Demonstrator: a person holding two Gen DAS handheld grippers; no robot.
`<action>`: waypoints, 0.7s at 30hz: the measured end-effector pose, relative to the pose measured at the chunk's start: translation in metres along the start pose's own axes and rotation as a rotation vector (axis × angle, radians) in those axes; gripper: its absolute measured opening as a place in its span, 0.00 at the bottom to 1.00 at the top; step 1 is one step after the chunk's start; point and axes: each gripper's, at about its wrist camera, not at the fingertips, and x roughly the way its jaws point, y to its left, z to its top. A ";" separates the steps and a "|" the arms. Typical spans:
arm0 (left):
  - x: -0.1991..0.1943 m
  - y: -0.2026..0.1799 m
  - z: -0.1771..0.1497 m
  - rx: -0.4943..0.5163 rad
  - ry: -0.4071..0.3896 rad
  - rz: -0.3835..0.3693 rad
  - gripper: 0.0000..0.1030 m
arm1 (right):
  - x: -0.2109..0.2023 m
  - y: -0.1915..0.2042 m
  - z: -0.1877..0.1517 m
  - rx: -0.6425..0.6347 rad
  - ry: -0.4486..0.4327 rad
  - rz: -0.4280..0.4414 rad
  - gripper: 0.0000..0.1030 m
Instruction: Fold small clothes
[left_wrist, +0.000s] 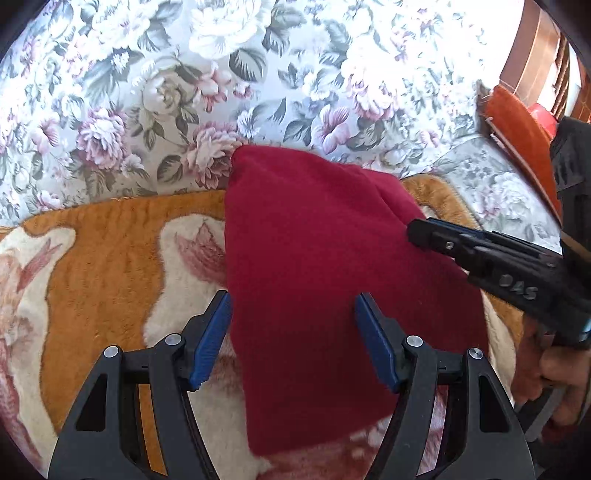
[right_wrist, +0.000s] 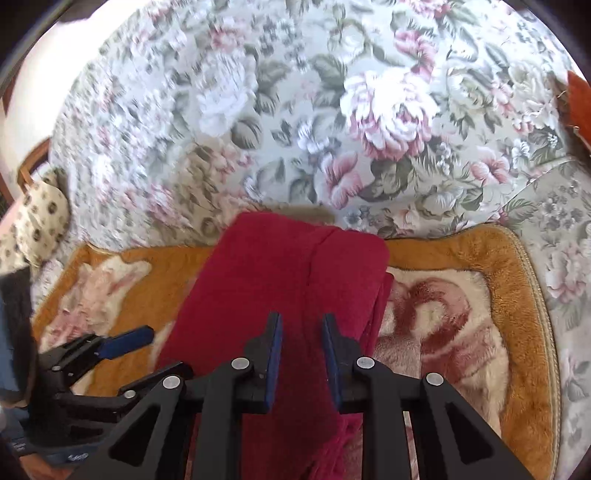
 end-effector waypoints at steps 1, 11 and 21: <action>0.004 0.000 0.001 -0.002 0.003 -0.002 0.67 | 0.010 -0.004 0.001 -0.003 0.010 -0.033 0.20; 0.021 0.001 0.008 -0.010 0.018 0.015 0.75 | 0.042 -0.024 0.008 0.042 0.044 -0.015 0.19; 0.019 0.008 0.003 -0.069 0.028 -0.023 0.76 | -0.012 -0.012 -0.040 0.029 0.031 0.003 0.27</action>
